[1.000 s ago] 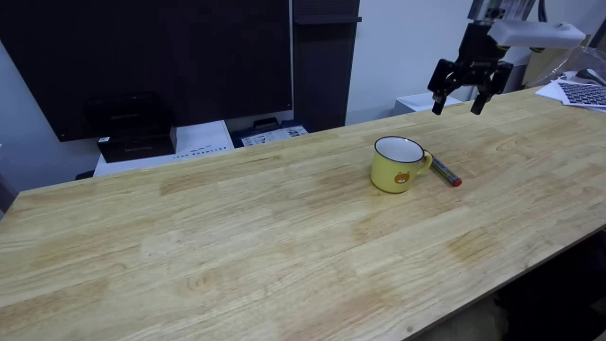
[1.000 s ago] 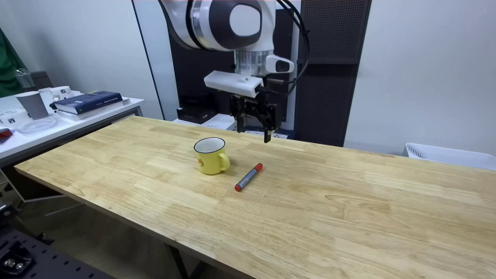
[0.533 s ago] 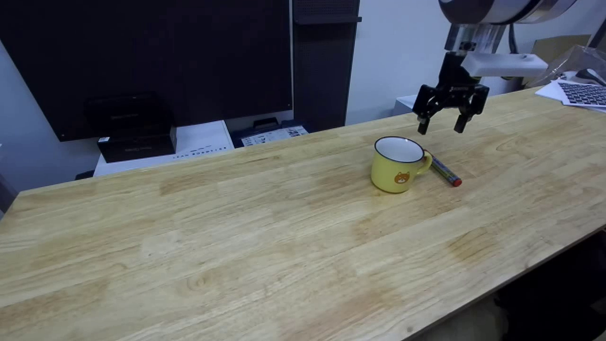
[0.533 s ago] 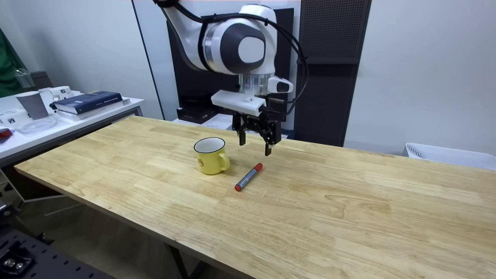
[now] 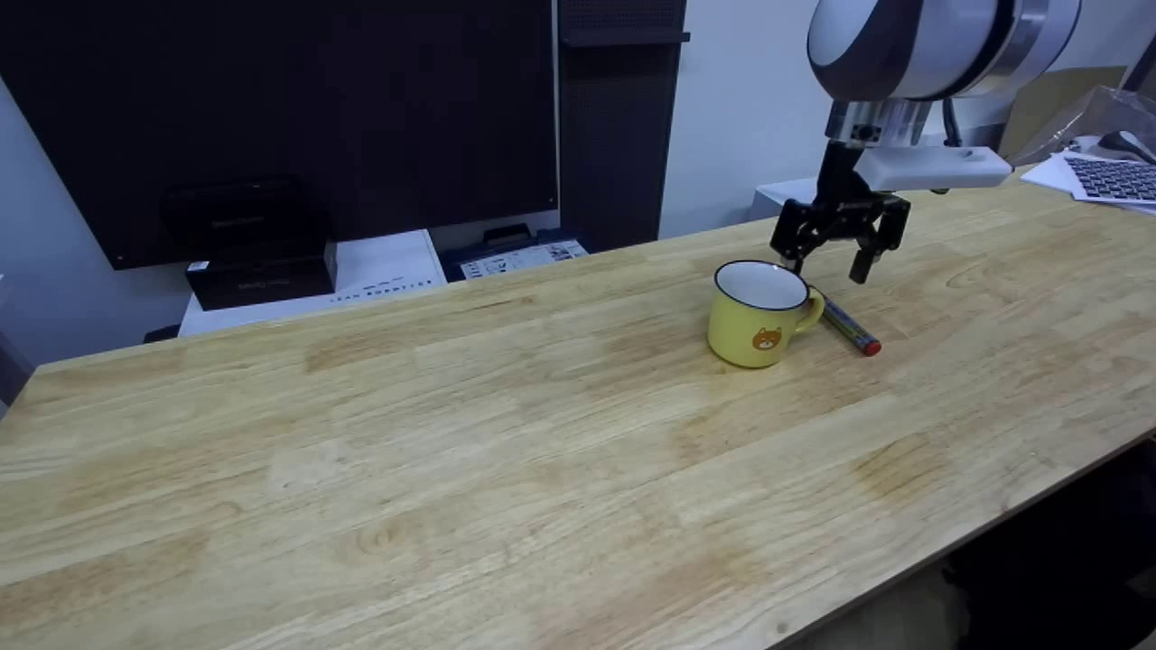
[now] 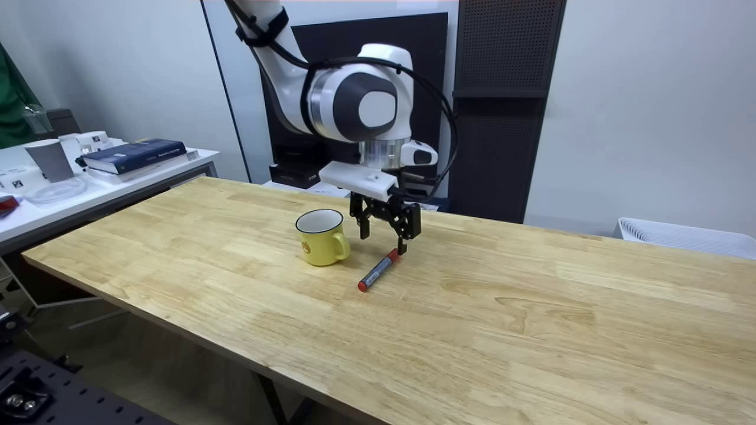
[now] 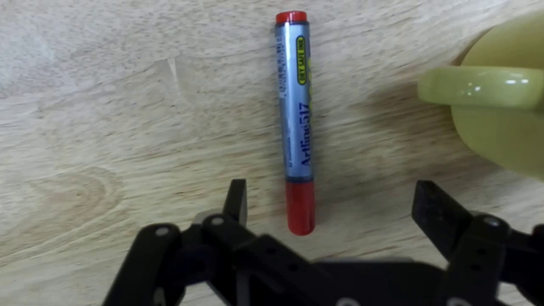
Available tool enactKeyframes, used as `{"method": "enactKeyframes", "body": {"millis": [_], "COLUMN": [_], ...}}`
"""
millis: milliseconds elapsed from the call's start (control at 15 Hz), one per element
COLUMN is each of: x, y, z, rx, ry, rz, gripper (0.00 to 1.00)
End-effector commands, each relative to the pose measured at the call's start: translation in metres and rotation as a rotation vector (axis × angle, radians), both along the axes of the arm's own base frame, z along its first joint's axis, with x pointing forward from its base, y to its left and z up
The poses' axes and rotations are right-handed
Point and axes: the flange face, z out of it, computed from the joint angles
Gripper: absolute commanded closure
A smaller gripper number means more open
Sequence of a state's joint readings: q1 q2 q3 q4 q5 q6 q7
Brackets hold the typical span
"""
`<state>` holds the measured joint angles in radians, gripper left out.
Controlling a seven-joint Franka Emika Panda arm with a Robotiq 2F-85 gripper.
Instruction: Put the marker in the mug
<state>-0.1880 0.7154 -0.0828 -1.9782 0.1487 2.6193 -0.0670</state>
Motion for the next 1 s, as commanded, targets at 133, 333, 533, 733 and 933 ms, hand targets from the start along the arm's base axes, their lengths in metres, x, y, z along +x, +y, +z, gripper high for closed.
{"method": "enactKeyframes", "body": {"millis": [133,333,533,733,933], "x": [-0.0019,-0.0014,-0.0036,-0.0058,-0.0051], "y": [0.0000,-0.0009,-0.0029,-0.0056,-0.0090], "z": [-0.0160,-0.0175,-0.0160,-0.0124,-0.0116], "rx": [0.001,-0.001,0.000,-0.001,0.001], "ry": [-0.008,-0.019,-0.034,-0.053,-0.059], "rz": [-0.024,-0.026,-0.034,-0.049,-0.057], "gripper": [0.00,0.09,0.40,0.61,0.81]}}
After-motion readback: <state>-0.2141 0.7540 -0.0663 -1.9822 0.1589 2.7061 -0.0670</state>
